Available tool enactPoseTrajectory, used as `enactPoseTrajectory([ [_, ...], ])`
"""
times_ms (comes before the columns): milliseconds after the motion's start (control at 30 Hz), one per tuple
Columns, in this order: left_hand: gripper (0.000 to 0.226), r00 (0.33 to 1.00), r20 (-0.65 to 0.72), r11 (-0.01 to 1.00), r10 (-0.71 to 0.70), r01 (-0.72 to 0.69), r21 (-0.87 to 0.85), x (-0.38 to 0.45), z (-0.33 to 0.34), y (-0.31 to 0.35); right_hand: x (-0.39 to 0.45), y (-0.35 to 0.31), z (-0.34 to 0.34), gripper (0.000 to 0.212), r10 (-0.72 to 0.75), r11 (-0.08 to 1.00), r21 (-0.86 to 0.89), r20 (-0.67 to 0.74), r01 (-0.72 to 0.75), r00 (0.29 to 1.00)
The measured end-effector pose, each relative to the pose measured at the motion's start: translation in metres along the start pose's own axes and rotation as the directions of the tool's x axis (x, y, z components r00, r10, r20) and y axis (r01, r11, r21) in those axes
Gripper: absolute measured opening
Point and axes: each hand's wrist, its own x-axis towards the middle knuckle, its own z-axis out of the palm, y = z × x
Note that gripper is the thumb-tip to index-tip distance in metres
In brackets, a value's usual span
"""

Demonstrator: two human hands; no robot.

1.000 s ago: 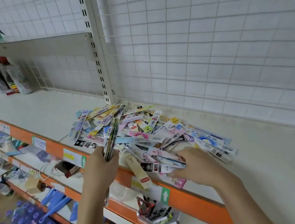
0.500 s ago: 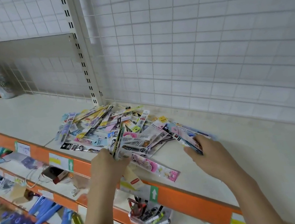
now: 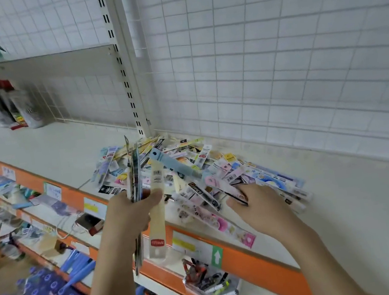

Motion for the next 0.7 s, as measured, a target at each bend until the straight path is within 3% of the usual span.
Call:
enactPoseTrajectory([
  [200,0.014,0.999,-0.028,0.959,0.031,-0.037,-0.280,-0.005,-0.001,0.011,0.006,-0.020,0.020,0.037,-0.048,0.999,0.026,0.182,0.044,0.982],
  [367,0.011,0.999,0.022,0.885,0.044,-0.029,-0.465,-0.006,0.007,0.018,0.009,-0.015,0.013,0.043,-0.033,0.999,-0.017,0.117,0.035,0.993],
  [633,0.014,0.990,0.041,0.891,0.133,-0.101,-0.442,-0.006,0.026,0.023,-0.002,0.022,-0.030,0.011,0.123,0.981,0.155,-0.036,-0.116,0.992],
  [700,0.015,0.981,0.070,0.916,0.179,-0.141,-0.375,-0.008,0.031,0.024,-0.008,0.028,-0.041,0.015,0.142,0.975,0.185,-0.074,-0.127,0.987],
])
